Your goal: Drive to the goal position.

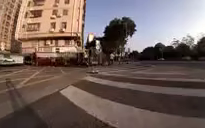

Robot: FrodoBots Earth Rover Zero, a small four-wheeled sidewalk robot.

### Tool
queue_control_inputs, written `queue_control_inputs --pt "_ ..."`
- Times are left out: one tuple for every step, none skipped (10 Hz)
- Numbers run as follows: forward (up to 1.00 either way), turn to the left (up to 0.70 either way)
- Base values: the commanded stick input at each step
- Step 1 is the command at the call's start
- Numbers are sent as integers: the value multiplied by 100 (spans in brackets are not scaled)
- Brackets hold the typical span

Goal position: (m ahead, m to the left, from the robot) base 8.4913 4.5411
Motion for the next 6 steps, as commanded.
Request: queue_control_inputs --pt "45 0" --pt "45 0" --pt "45 3" --pt "45 16" --pt "45 27" --pt "45 27"
